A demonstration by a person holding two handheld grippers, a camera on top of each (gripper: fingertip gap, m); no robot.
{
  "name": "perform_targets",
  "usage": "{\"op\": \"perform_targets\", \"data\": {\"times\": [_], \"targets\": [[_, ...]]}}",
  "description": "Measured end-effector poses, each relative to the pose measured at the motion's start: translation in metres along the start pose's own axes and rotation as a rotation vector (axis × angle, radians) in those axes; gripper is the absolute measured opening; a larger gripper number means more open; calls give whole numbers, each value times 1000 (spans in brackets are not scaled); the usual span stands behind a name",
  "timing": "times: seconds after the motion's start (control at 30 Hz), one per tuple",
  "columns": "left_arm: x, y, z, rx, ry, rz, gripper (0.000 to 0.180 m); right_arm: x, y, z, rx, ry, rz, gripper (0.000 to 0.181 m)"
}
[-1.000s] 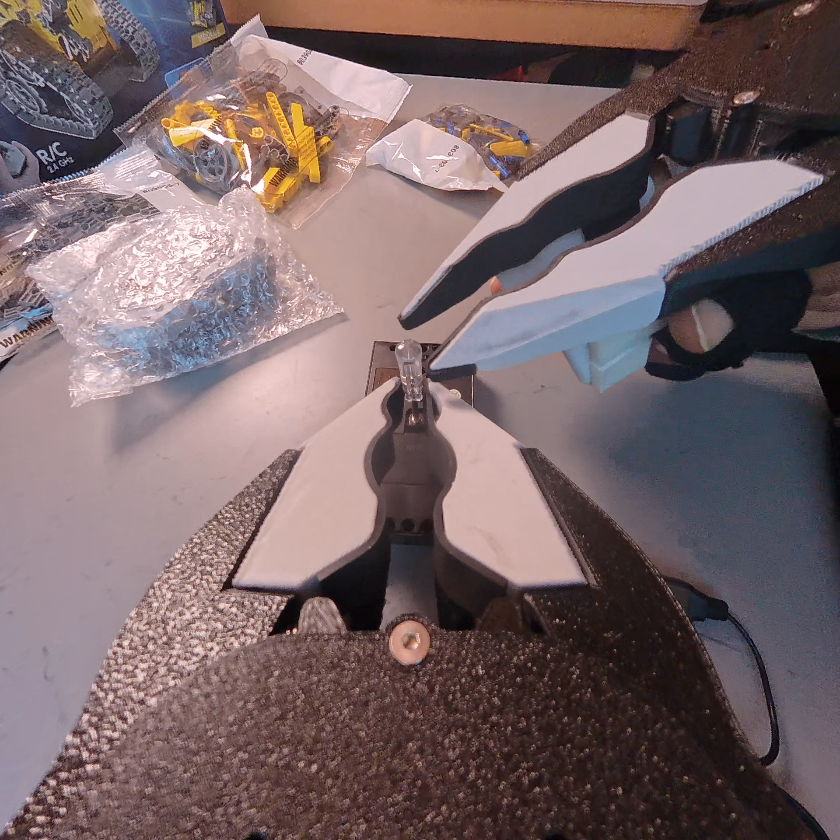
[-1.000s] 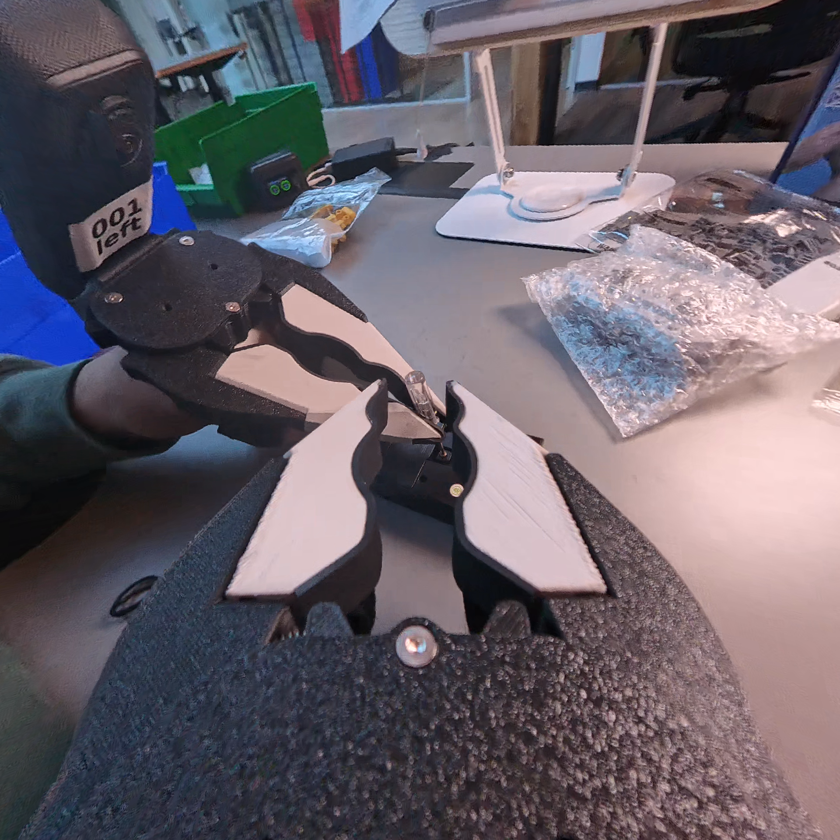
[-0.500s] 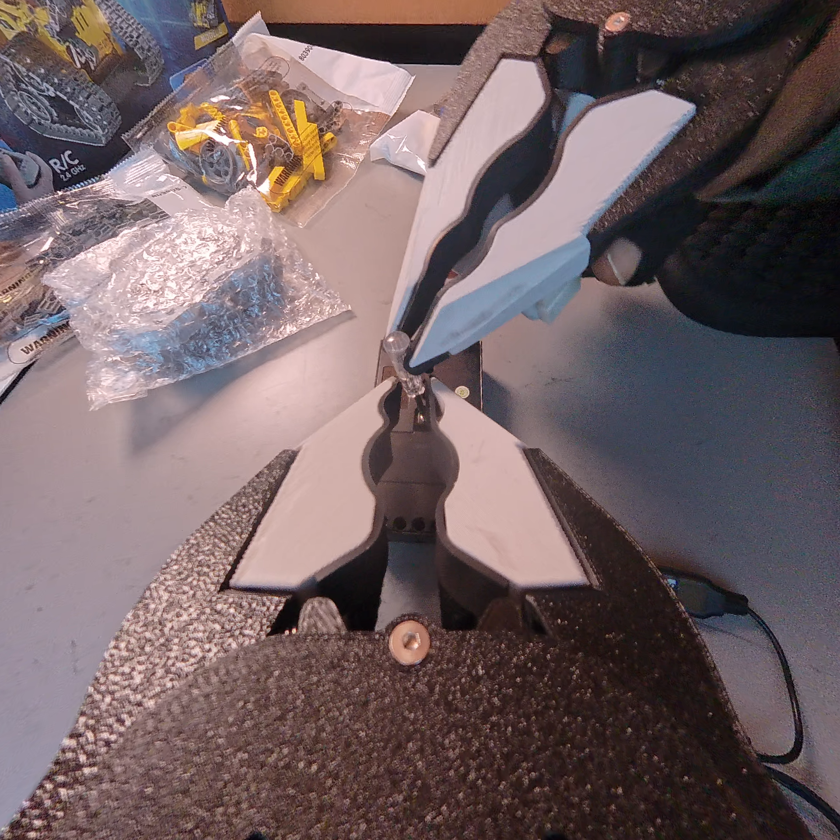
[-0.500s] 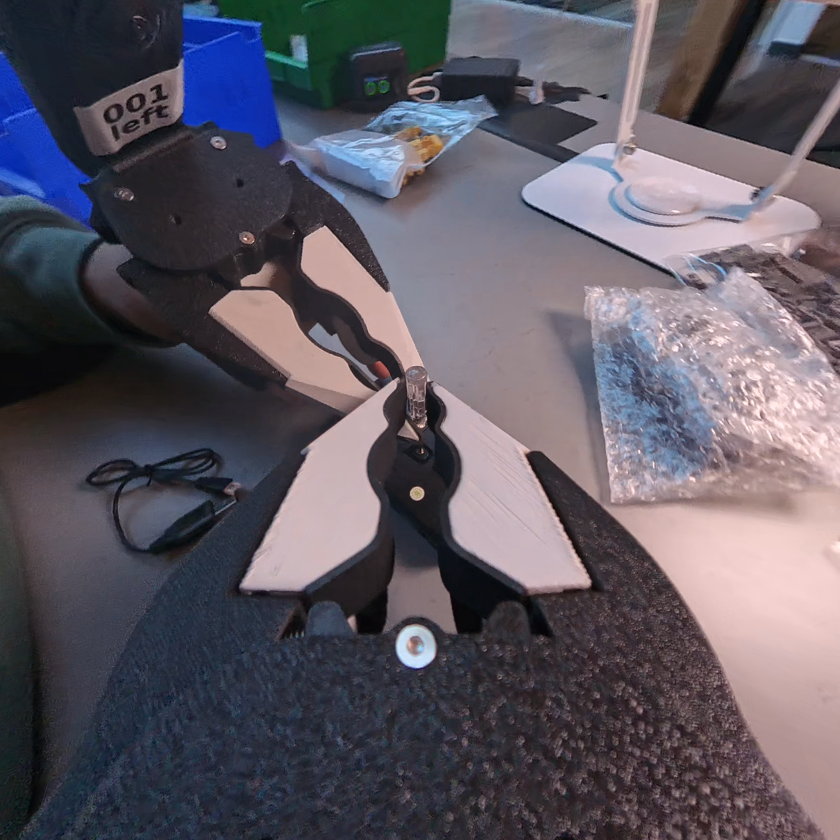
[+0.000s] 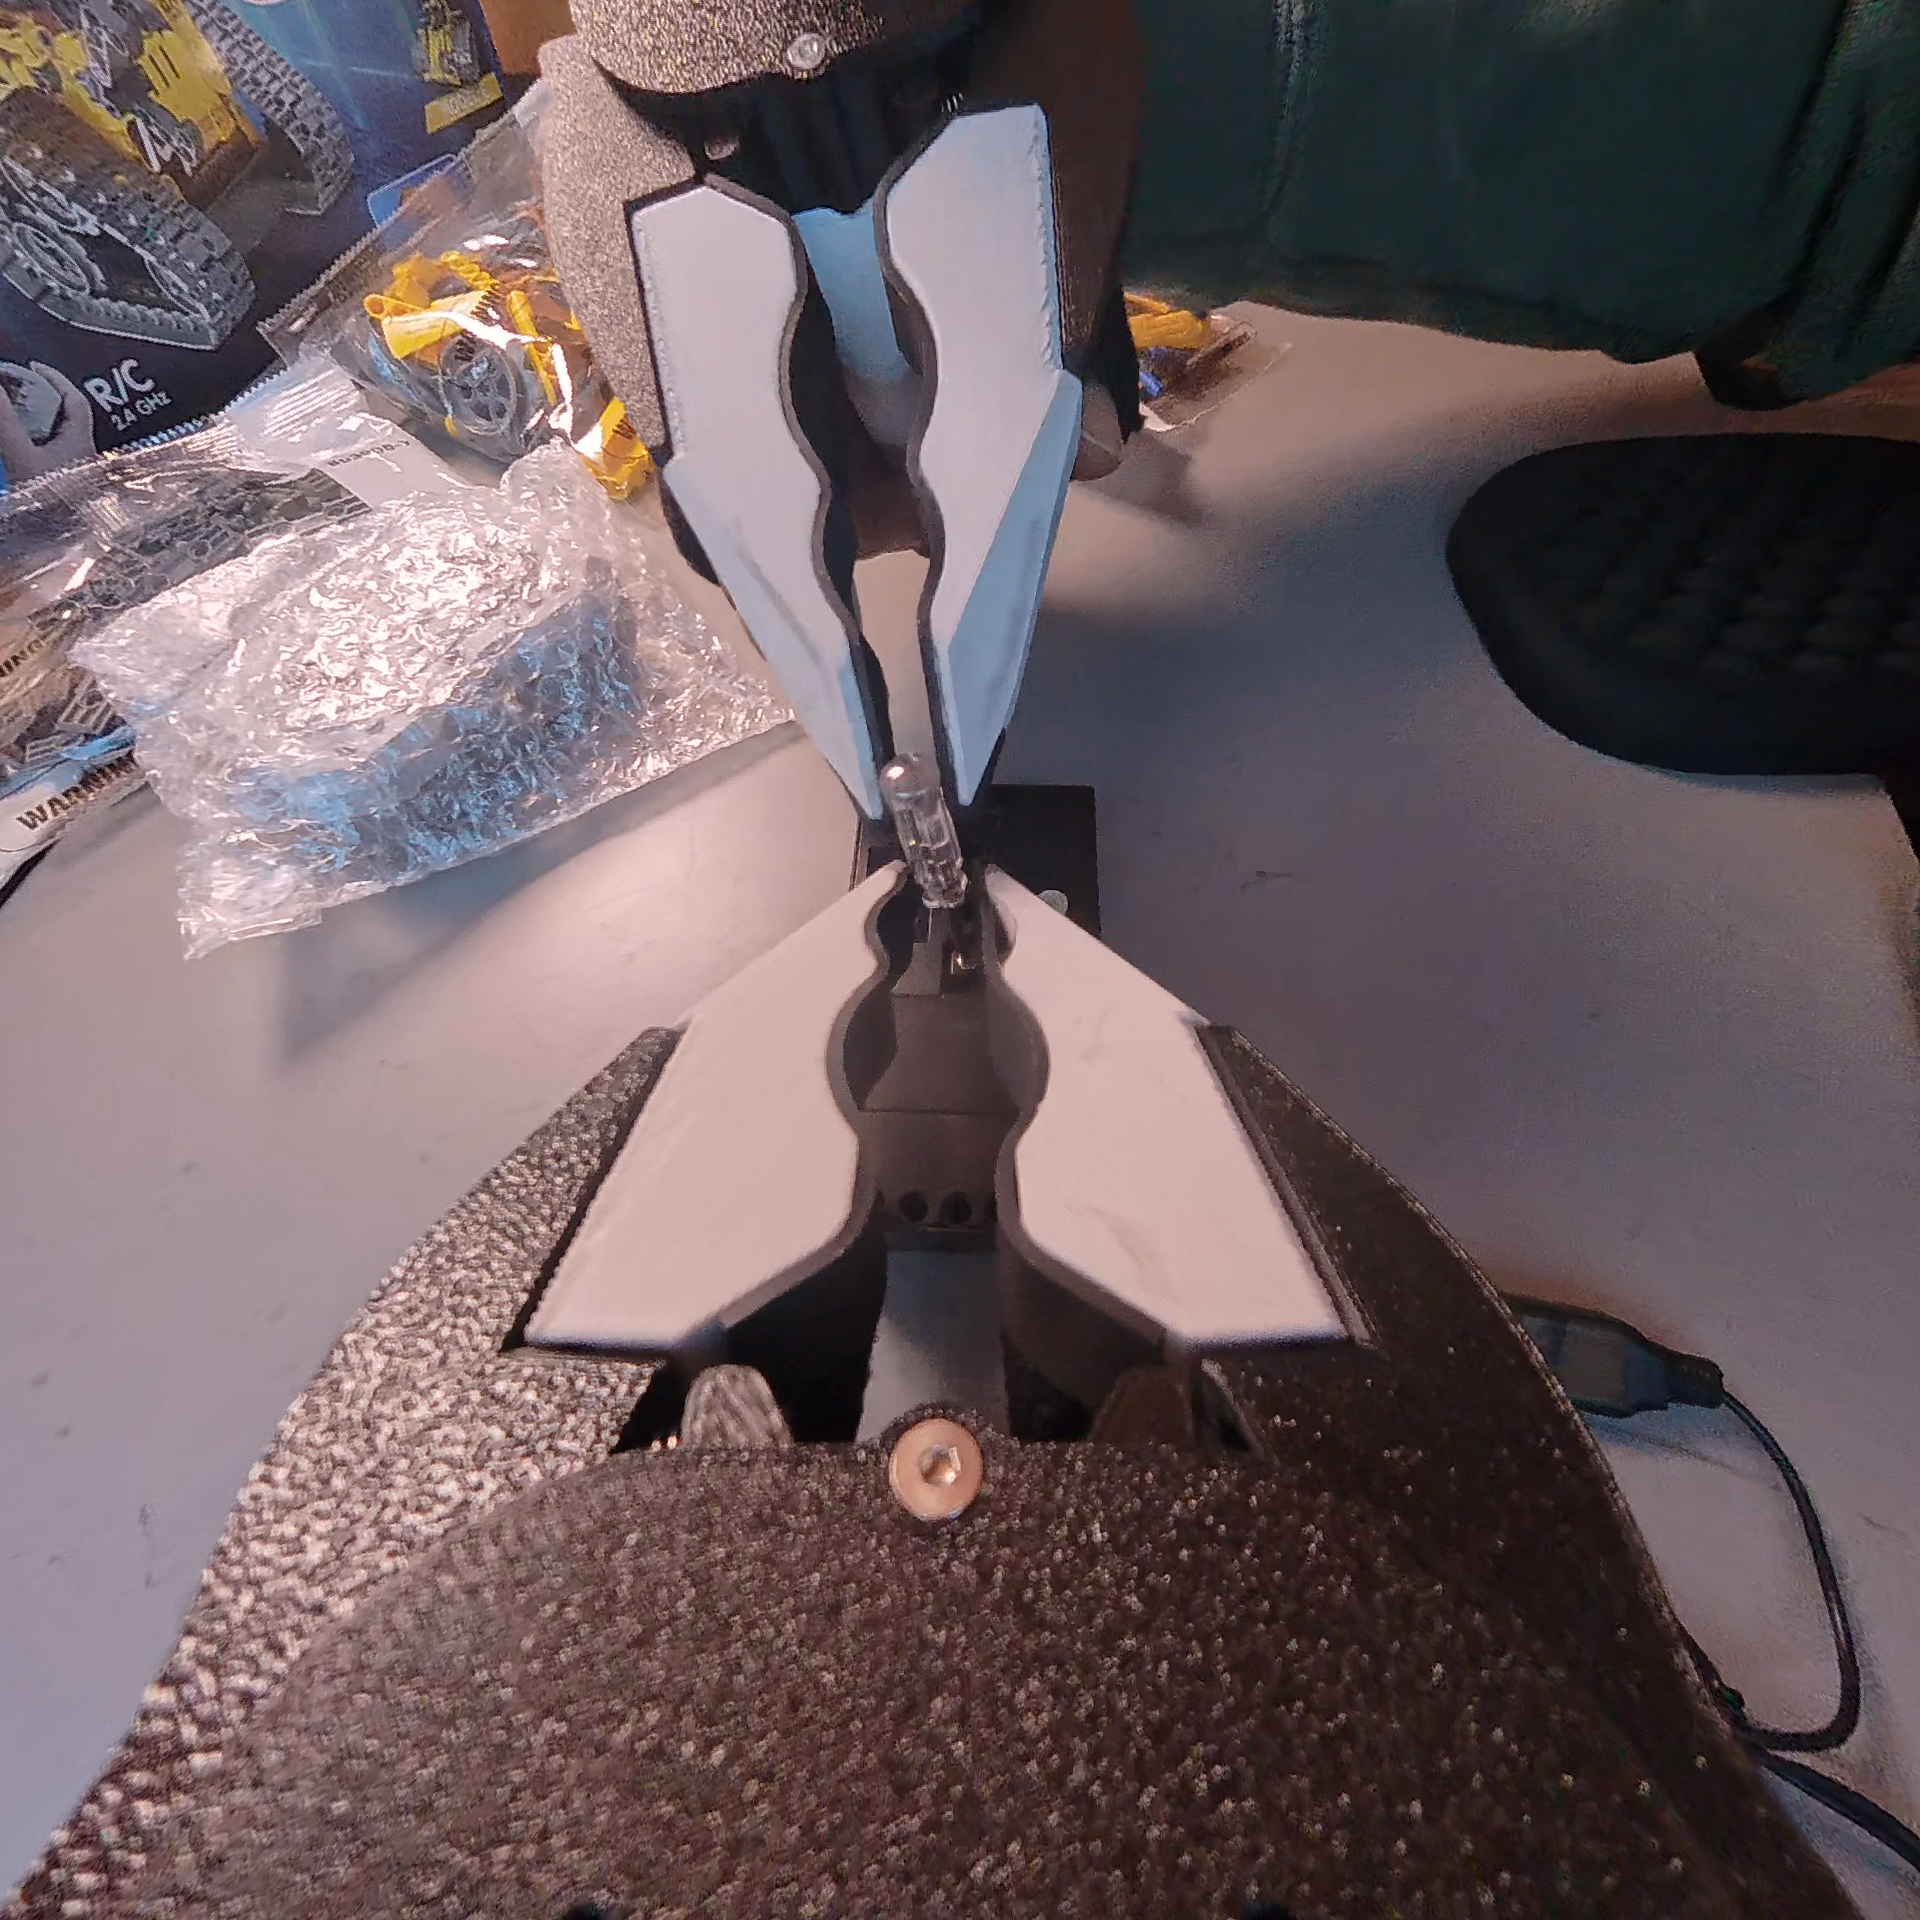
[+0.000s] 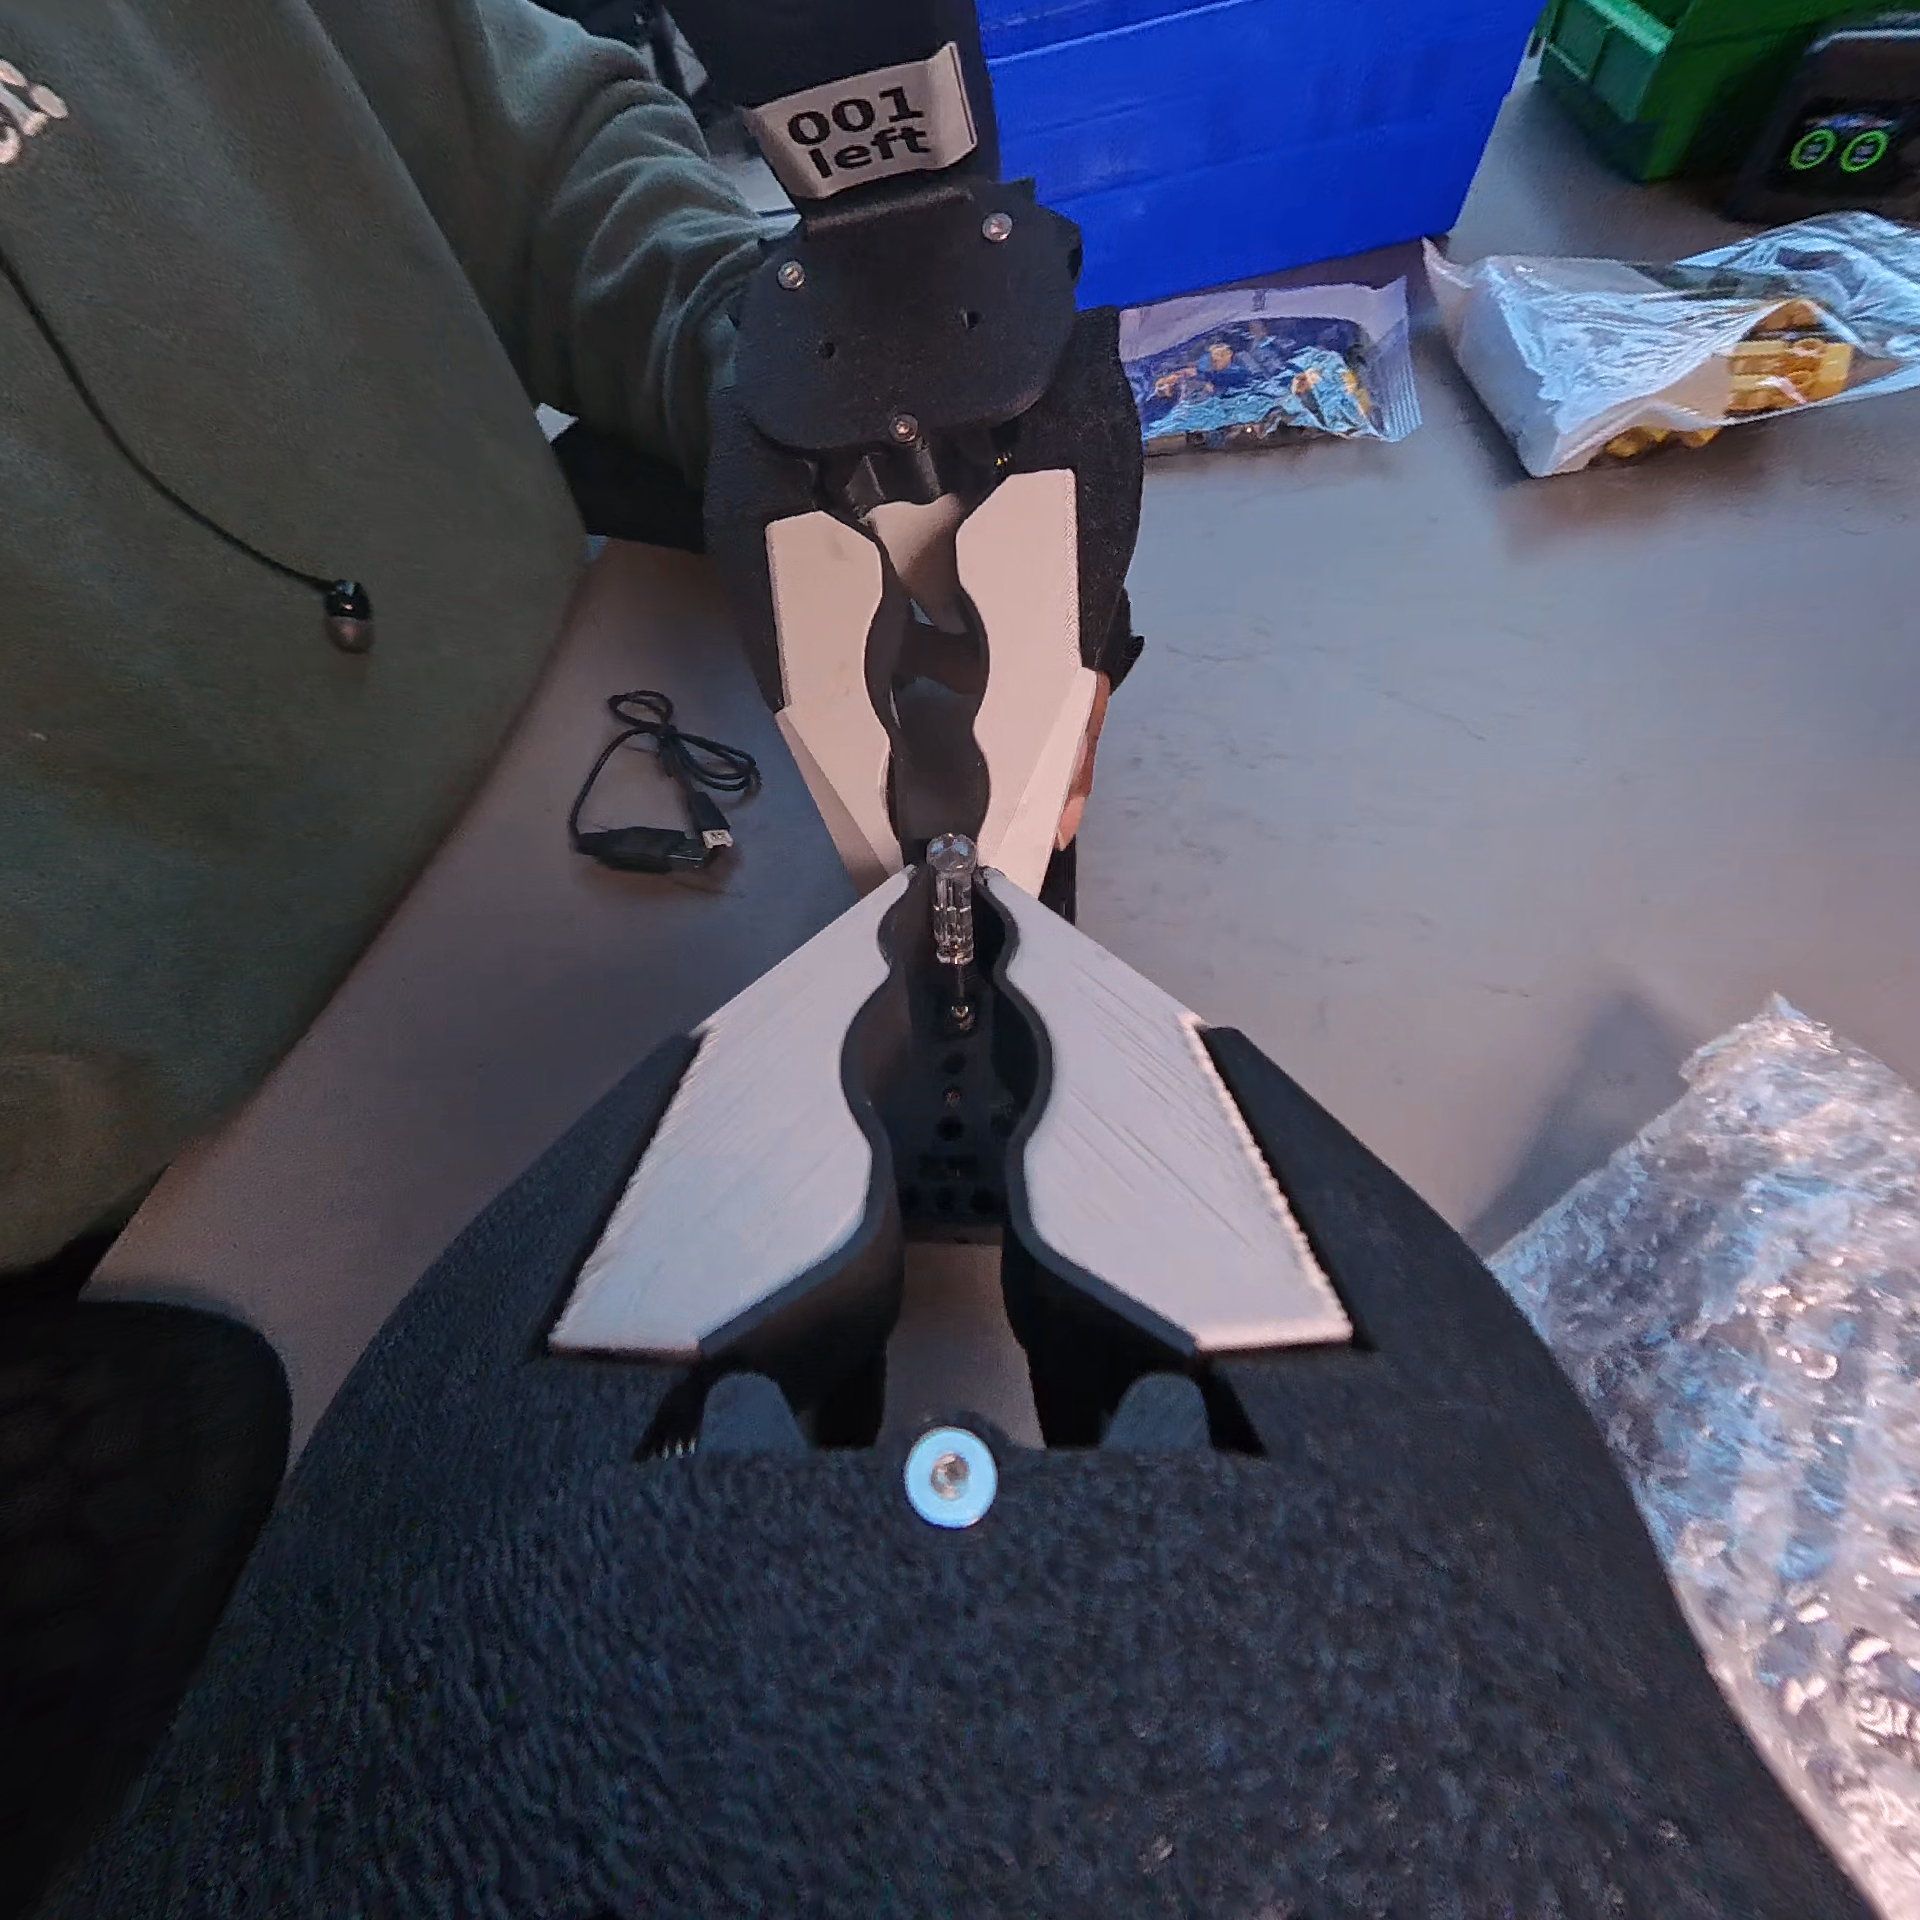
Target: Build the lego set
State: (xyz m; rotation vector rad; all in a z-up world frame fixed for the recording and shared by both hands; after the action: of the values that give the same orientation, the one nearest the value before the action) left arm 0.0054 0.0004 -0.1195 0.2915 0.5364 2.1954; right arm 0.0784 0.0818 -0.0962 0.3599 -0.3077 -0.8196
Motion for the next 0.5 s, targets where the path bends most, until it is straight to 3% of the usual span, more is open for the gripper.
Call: {"op": "perform_targets", "data": {"times": [0.23, 0.5], "targets": [[1, -1, 0, -3, 28, -9, 7, 3, 0, -1, -18, -23, -35, 6], [0, -1, 0, -4, 46, 1, 6, 30, 1, 4, -157, -123, -447, 23]]}}
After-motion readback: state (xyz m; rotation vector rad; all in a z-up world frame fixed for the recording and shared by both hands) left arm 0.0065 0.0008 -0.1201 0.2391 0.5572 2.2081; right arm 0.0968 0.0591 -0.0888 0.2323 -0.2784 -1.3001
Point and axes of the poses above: each gripper's, where its closed fingertips meet, y back along the fingers, z out of its top, x = y × z across the jaws, the point moved 7 cm from there along y, back along the fingers, and after that the axes turned 2 degrees about -z, right-handed, at the moved point
